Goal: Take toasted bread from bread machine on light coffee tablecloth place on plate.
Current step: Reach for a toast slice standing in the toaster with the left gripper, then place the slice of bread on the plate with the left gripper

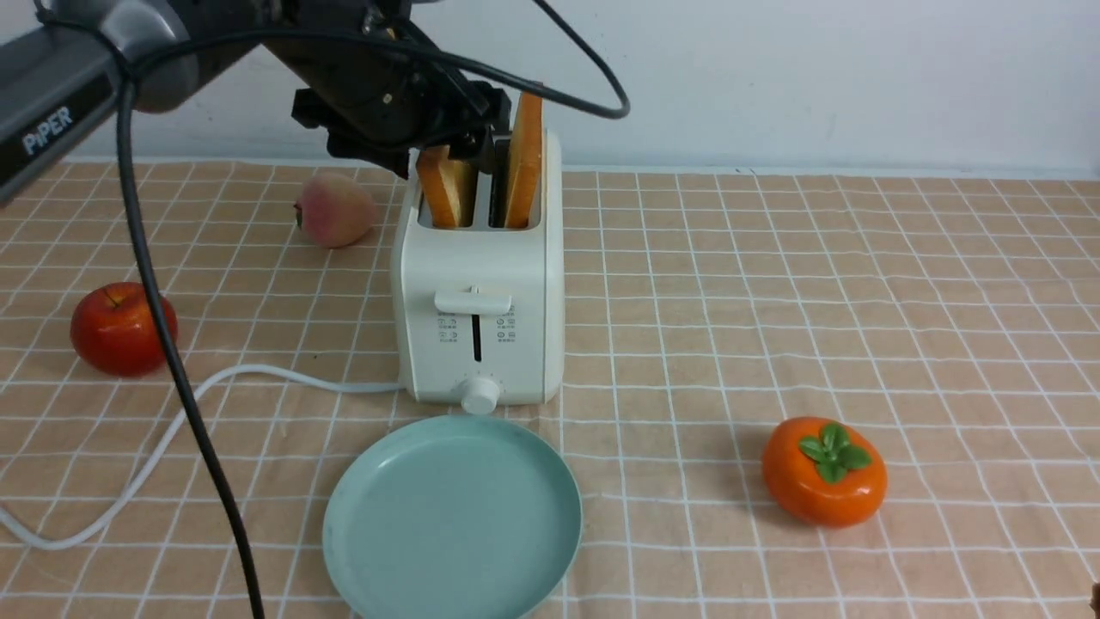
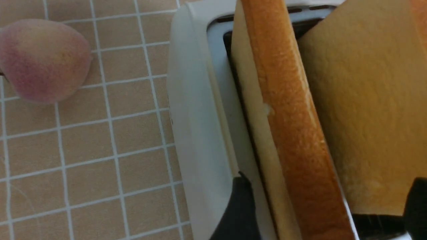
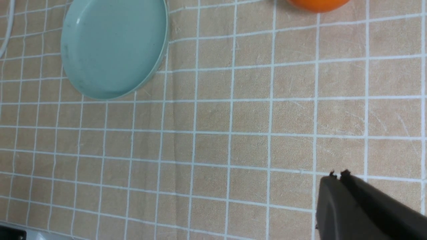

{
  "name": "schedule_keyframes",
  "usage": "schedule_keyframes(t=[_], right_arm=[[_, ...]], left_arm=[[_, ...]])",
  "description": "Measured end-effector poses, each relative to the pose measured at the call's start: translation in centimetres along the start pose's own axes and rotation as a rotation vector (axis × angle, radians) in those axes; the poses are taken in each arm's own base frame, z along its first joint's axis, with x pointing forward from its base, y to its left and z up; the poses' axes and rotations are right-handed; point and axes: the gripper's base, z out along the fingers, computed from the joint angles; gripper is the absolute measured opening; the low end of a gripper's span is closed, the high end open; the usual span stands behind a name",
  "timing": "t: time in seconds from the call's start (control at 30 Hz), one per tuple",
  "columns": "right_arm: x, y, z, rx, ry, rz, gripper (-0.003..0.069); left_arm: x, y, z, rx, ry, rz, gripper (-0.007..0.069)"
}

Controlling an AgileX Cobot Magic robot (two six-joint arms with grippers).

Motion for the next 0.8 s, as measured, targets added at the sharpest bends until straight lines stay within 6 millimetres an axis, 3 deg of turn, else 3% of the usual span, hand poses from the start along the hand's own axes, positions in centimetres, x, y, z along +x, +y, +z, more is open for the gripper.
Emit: schedule_keyframes(t=[0.07, 0.23, 0.27, 0.37, 0.5, 0.57, 0.63, 0.73, 0.8], right_arm=[[0.0, 0.0, 0.0, 0.0, 0.003, 0.0, 0.0006], [0.1, 0.0, 0.0, 0.0, 0.006, 0.0, 0.0013], [0.1, 0.0, 0.0, 0.0, 0.006, 0.0, 0.0013], [0.1, 0.1, 0.0, -0.011, 0.006, 0.005, 0.0016], [0.0, 0.4, 0.0, -0.042, 0.004, 0.018, 0.002], [-0.1, 0.5, 0.0, -0.052, -0.011, 0.023, 0.0022], [-0.2, 0.5, 0.0, -0.052, -0.027, 0.017, 0.0022], [-0.4, 0.5, 0.0, -0.052, -0.04, 0.003, 0.0027], [-0.4, 0.5, 0.0, -0.053, -0.041, -0.002, 0.0029]], left_arm=[[0.1, 0.1, 0.4, -0.001, 0.005, -0.003, 0.051], [0.3, 0.1, -0.3, -0.011, 0.041, -0.024, 0.0085], [0.3, 0.1, -0.5, -0.013, 0.045, -0.03, 0.0072], [-0.4, -0.4, -4.5, -0.014, 0.009, -0.074, 0.0088], [-0.8, -1.4, -11.8, 0.035, -0.044, -0.084, 0.0088], [-0.5, -2.1, -16.4, 0.084, -0.077, -0.072, 0.0088], [0.1, -2.4, -19.6, 0.114, -0.087, -0.058, 0.0088], [1.7, -2.5, -22.6, 0.129, -0.066, -0.052, 0.0088], [3.3, -2.2, -22.8, 0.125, -0.015, -0.058, 0.0088]])
